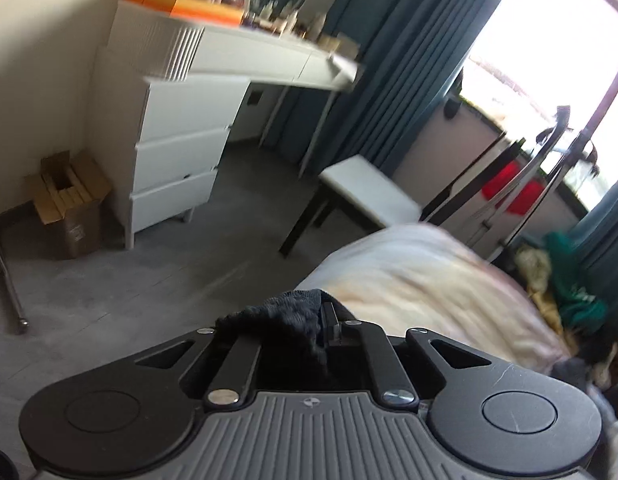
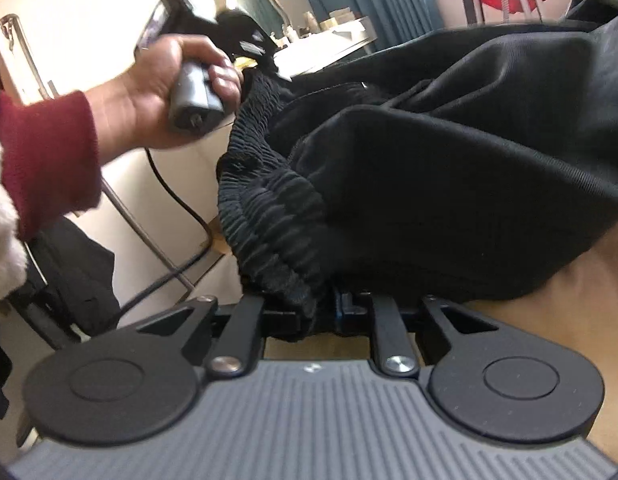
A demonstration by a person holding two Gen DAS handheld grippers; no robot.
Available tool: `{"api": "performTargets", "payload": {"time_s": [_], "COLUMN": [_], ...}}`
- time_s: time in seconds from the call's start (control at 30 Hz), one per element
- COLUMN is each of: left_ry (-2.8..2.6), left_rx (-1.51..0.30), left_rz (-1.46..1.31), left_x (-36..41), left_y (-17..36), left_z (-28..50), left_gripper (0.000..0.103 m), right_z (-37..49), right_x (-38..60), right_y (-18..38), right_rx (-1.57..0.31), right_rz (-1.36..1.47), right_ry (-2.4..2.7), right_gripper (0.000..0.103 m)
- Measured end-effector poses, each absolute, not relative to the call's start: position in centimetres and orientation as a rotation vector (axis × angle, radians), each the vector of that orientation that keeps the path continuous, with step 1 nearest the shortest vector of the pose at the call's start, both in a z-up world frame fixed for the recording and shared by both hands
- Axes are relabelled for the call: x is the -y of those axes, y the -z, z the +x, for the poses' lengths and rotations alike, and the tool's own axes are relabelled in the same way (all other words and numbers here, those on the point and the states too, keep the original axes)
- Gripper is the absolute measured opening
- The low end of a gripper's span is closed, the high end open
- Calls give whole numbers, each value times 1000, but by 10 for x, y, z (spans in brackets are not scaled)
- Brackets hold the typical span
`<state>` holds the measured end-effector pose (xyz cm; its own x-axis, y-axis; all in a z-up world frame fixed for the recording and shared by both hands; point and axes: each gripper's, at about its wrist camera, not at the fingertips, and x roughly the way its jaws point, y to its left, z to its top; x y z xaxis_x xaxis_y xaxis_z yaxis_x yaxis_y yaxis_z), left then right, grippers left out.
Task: Fold clothes
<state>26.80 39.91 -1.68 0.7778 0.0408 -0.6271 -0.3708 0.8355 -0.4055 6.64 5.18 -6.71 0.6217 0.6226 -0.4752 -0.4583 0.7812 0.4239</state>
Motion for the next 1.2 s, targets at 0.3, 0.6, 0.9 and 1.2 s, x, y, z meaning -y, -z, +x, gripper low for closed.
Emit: {"api": "performTargets", "payload": {"time_s": [0.3,0.6,0.9,1.2], "left_ry": [-198,-182,56,201], "left_rx": [-632,-602,-530,-566], "left_rz": [-428,-315,-372,-336], "left_x": [-414,-380,-256,-85], "left_y": [14,-6,-28,-13], "left_z": [209,105,84,173], "left_gripper": [93,101,96,88], "right_z": [61,7,-21,9], "right_x": [-52,-18,144,275], "right_y": [52,15,-64,-38], "right_rx": [-680,-658,-503,-422], "right_rz": [242,191,143,285], "right_ry": [-726,-731,-428,-192], "right_gripper": [88,87,87,87]}}
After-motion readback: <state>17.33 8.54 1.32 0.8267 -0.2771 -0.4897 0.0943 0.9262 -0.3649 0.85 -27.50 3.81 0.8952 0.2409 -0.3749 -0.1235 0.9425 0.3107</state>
